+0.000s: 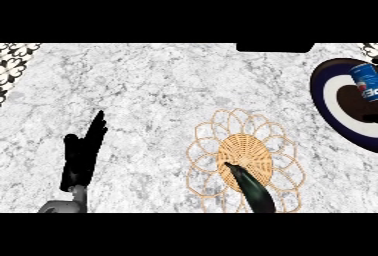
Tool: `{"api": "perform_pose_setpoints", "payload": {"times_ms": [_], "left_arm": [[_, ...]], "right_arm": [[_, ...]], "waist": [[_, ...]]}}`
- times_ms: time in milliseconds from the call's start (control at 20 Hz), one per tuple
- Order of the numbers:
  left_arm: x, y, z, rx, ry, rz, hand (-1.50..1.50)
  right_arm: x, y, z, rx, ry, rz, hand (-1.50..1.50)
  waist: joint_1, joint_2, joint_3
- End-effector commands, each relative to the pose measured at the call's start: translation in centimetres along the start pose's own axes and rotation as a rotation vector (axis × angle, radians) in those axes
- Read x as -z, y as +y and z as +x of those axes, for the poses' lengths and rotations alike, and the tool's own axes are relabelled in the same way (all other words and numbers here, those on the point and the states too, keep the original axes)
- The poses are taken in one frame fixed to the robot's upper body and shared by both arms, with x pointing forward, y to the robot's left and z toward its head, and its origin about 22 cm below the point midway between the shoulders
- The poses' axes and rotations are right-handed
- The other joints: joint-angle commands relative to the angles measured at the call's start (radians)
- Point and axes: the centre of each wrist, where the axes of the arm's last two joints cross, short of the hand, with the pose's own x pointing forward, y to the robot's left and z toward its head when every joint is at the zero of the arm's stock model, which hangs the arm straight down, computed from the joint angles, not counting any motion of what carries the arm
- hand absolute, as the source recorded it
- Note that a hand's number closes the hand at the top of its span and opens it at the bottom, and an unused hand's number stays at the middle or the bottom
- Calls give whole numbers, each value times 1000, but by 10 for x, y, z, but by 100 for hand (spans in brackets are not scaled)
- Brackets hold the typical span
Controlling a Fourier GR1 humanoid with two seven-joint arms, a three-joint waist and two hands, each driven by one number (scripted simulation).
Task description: Pick the can from the placemat and place it in the plate
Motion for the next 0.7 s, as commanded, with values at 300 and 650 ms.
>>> {"api": "perform_pose_setpoints", "payload": {"times_ms": [300,650], "left_arm": [[9,-4,5,-13,-3,5,0],[-11,2,-4,-1,10,-14,0]], "right_arm": [[-24,-41,-21,534,-156,-155,-150],[-66,-40,-50,578,-177,-132,-150]], "waist": [[-8,3,-1],[6,4,1]]}}
